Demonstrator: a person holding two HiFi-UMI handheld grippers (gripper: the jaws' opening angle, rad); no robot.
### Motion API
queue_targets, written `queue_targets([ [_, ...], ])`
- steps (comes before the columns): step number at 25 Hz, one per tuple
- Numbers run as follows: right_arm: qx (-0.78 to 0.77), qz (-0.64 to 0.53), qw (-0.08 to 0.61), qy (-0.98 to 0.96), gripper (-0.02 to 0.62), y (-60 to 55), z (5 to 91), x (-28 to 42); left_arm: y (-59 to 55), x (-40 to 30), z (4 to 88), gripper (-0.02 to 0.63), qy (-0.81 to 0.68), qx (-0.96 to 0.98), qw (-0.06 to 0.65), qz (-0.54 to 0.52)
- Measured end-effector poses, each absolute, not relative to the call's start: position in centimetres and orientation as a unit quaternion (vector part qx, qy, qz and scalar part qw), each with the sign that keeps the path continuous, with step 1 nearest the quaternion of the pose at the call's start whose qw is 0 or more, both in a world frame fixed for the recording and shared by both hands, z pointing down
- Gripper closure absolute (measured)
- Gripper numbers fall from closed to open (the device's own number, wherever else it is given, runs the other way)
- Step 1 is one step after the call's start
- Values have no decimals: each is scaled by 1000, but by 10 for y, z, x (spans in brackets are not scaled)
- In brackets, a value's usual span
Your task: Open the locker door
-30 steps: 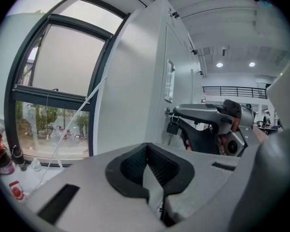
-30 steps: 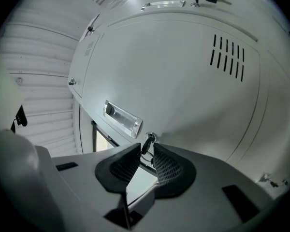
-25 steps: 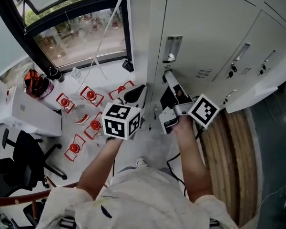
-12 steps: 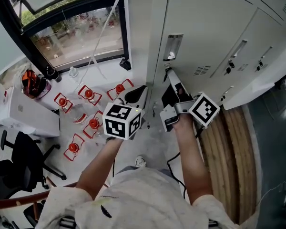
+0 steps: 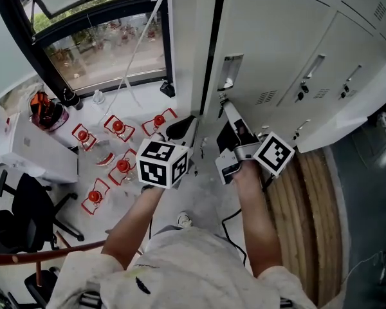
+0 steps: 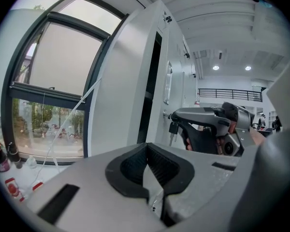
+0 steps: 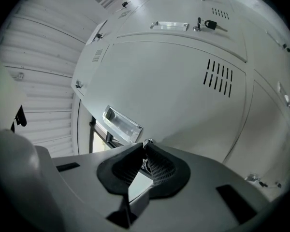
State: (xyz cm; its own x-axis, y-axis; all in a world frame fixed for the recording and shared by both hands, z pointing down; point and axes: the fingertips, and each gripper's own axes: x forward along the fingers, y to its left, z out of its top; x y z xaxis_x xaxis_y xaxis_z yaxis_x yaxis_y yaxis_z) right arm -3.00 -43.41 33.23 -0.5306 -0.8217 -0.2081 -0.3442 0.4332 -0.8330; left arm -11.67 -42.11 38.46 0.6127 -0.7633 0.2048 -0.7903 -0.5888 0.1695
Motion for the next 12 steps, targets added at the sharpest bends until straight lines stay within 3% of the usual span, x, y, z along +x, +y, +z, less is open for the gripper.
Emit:
queue_targets([
  [12,-338,-389,298,804,561,-386,332,0,-384,-88,377,600,-461,878,121,46],
])
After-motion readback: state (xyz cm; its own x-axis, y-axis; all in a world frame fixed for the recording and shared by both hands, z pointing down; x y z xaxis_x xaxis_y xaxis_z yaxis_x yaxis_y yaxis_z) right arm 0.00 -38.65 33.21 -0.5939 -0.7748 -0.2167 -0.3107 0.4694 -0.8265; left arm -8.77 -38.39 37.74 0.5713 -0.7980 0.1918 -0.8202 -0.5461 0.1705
